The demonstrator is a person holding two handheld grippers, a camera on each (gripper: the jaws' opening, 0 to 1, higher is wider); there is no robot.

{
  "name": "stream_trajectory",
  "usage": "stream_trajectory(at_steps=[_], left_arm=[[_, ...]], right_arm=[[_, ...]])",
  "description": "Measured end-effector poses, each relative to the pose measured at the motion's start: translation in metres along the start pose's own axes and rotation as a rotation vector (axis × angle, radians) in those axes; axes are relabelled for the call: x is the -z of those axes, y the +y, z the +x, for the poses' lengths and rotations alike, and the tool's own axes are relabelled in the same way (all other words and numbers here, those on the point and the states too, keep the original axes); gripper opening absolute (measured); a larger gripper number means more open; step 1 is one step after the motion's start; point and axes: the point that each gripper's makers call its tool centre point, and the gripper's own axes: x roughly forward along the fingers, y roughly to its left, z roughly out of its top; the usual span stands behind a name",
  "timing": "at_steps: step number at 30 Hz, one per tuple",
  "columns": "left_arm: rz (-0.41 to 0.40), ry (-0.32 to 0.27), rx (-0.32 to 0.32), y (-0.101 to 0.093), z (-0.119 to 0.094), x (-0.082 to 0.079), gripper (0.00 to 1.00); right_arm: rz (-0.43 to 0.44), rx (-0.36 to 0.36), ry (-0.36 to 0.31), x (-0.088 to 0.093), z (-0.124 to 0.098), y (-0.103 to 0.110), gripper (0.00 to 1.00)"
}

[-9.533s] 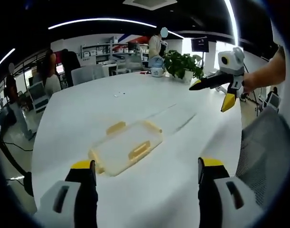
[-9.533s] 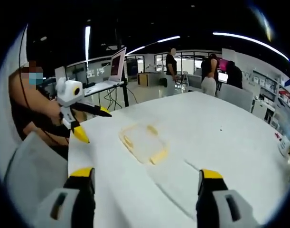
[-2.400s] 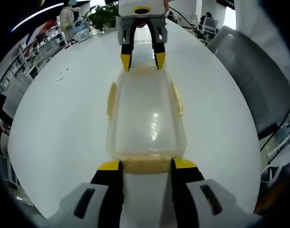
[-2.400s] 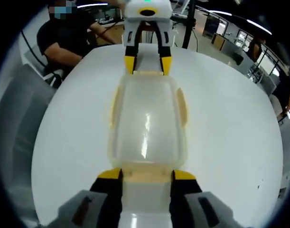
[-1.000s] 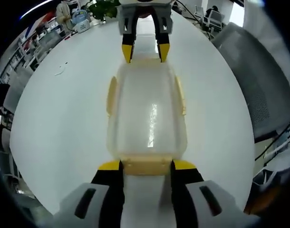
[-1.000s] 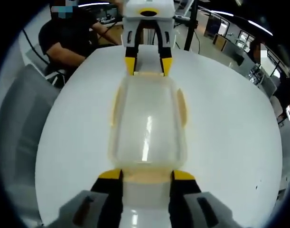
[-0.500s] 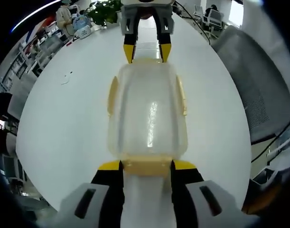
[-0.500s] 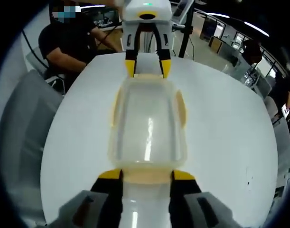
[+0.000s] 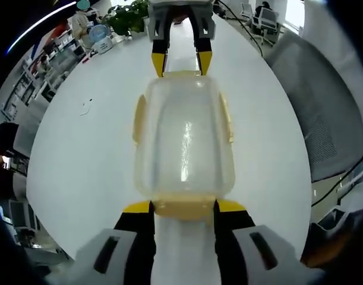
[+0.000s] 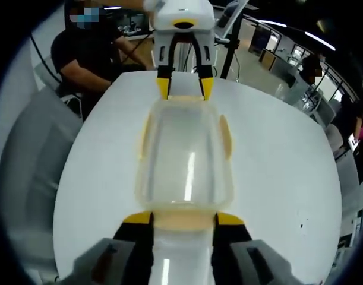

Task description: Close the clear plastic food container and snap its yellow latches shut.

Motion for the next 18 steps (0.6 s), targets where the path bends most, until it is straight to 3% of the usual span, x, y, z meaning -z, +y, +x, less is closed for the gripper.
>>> stream_trajectory(at_steps=[18], left_arm=[[0.010, -0.010, 0.004, -0.003, 0.003, -0.035, 0.36]], right_arm=[[-0.001, 0.011, 0.011, 0.023, -0.030, 0.006, 0.35]])
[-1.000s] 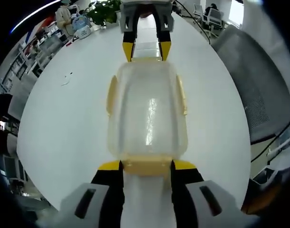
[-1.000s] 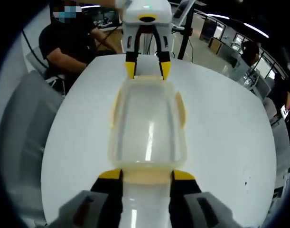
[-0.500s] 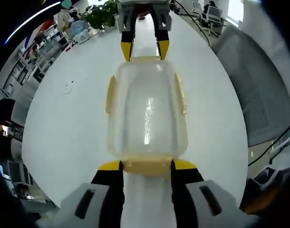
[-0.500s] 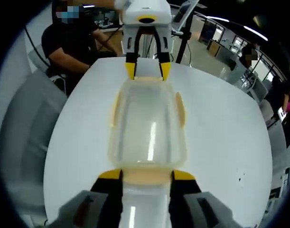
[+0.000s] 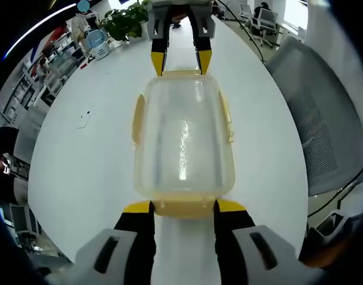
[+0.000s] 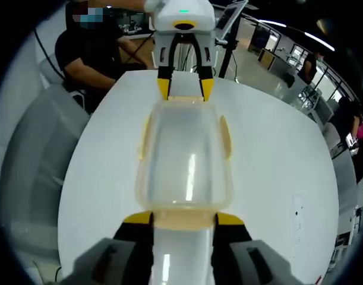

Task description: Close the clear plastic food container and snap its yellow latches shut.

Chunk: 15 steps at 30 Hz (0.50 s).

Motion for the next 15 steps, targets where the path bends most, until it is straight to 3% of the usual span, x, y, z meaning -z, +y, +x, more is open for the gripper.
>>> stream_trajectory(at_steps=[15], left_arm=[[0.009, -0.009, 0.004, 0.002, 0.008, -0.030, 0.36]], right_arm=[[0.014, 0.003, 0.000, 0.026, -0.015, 0.001, 0.35]])
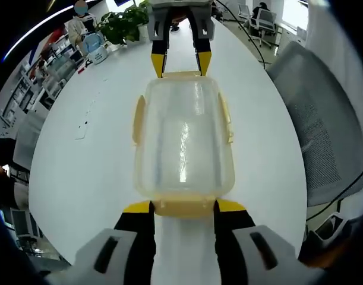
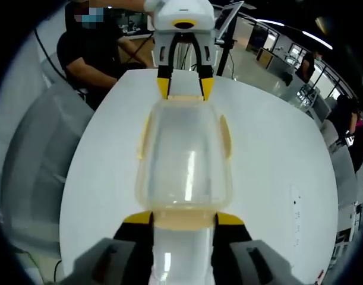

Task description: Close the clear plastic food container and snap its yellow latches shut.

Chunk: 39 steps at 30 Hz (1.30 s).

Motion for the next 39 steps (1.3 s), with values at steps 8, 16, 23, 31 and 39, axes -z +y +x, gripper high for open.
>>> stream_trajectory(at_steps=[8, 16, 23, 31, 39], left_arm=[[0.004, -0.003, 0.009, 0.000, 0.011, -0.017, 0.36], [0.012, -0.004, 0.015, 0.001, 0.021, -0.035, 0.36], [0.013, -0.016, 0.020, 0.004, 0.029, -0.051, 0.36], [0.014, -0.018, 0.027, 0.004, 0.038, -0.065, 0.36], [0.014, -0.023, 0.027, 0.004, 0.043, -0.077, 0.36]], right_arm=[[0.012, -0.003, 0.002, 0.019, -0.006, 0.001, 0.35], [0.020, -0.002, 0.003, 0.039, -0.013, 0.002, 0.35], [0.027, 0.001, 0.002, 0.056, -0.020, 0.001, 0.35], [0.034, -0.006, 0.000, 0.071, -0.025, 0.002, 0.35], [0.034, -0.007, -0.001, 0.083, -0.032, 0.003, 0.35]])
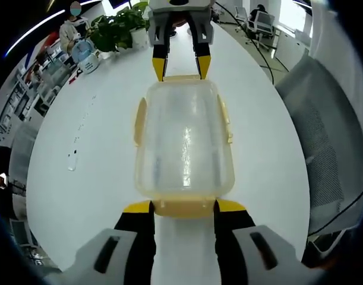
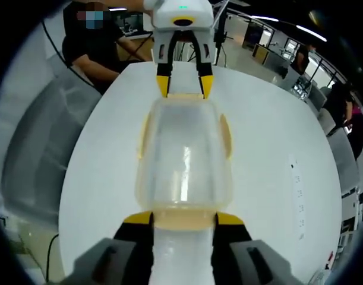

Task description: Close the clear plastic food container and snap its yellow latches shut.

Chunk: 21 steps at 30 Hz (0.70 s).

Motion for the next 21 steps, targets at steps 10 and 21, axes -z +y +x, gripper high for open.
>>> stream_trajectory(at_steps=[10, 21], left_arm=[[0.005, -0.009, 0.004, -0.001, 0.008, -0.015, 0.36], [0.014, -0.015, 0.008, -0.001, 0.017, -0.031, 0.36]], right_arm=[[0.008, -0.002, 0.005, 0.015, -0.006, 0.003, 0.35], [0.021, -0.002, 0.015, 0.032, -0.013, 0.005, 0.35]])
